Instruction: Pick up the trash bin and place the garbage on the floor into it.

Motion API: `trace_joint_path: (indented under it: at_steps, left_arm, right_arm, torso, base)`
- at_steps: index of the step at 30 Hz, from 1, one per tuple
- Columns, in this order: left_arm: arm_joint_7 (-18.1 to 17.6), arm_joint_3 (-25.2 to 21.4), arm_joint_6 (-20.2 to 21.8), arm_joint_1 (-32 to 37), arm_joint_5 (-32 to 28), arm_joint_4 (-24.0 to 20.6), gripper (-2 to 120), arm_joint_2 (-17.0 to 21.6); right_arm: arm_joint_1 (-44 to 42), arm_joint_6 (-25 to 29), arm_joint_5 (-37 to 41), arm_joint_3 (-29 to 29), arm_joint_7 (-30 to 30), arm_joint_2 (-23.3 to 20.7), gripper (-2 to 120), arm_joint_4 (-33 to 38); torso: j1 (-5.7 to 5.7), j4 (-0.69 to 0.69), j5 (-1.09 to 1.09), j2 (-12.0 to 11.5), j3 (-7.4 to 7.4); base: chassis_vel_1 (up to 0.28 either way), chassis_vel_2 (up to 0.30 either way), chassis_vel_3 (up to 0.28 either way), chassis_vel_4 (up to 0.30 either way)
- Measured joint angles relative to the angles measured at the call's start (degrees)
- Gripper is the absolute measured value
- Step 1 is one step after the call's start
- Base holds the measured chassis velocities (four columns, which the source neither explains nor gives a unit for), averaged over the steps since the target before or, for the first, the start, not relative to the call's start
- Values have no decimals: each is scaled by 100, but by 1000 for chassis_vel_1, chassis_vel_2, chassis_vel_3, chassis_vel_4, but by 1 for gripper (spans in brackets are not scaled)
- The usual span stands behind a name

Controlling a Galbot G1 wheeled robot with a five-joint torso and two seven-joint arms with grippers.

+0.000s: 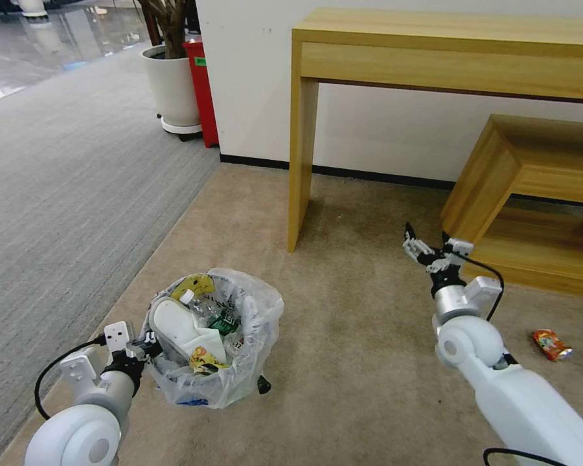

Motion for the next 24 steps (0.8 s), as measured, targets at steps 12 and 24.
trace_joint_path:
  at_steps: [12,24]
  left_arm:
    - [24,87,-1,-117,0,135,0,67]
    - [73,126,-6,-114,81,197,0,44]
  right_arm:
    - [-193,-55,-435,519,104,407,100,3]
    - [-304,-55,-584,681,117,616,100,21]
  torso:
    - [0,-1,-1,0,0]
    - [0,-1,1,0,0]
  base:
    - [0,0,0,0]
    - [-6,-10,-8,-9]
